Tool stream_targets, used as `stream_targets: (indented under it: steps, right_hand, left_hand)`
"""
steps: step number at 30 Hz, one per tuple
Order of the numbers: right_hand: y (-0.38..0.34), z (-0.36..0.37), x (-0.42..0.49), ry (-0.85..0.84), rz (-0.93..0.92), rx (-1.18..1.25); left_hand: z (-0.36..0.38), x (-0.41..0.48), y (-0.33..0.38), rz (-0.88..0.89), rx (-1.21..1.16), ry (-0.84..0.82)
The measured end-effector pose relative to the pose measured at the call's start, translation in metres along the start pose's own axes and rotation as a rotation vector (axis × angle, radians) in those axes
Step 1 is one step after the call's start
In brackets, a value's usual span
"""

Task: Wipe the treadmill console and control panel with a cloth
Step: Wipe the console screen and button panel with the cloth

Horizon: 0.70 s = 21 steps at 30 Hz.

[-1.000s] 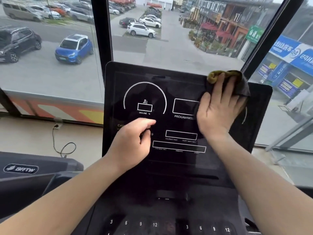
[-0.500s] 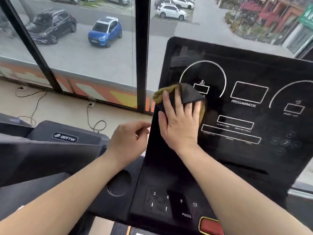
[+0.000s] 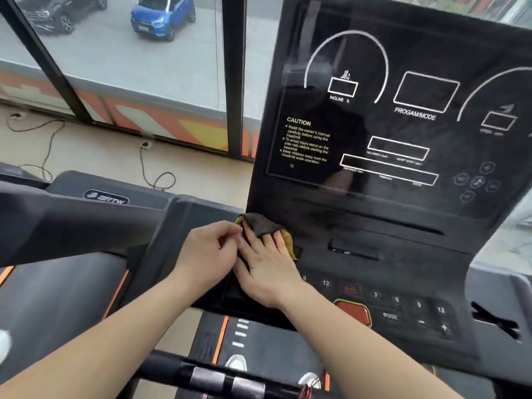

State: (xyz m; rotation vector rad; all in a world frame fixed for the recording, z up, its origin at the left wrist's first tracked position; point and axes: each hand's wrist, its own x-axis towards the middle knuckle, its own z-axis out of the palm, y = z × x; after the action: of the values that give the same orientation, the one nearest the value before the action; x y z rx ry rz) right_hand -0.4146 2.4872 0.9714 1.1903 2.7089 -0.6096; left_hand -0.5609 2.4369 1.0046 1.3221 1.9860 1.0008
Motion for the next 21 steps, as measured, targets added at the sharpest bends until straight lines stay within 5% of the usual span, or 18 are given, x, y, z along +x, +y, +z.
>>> stream_targets:
  steps: [10, 21]
  right_hand:
    - [0.039, 0.008, -0.084, -0.027, -0.011, -0.026]
    - [0.186, -0.016, -0.216, 0.128, 0.439, 0.12]
  left_hand:
    - [0.056, -0.011, 0.033, 0.06, -0.028, -0.076]
    - [0.167, -0.036, 0.102, 0.294, -0.003, -0.258]
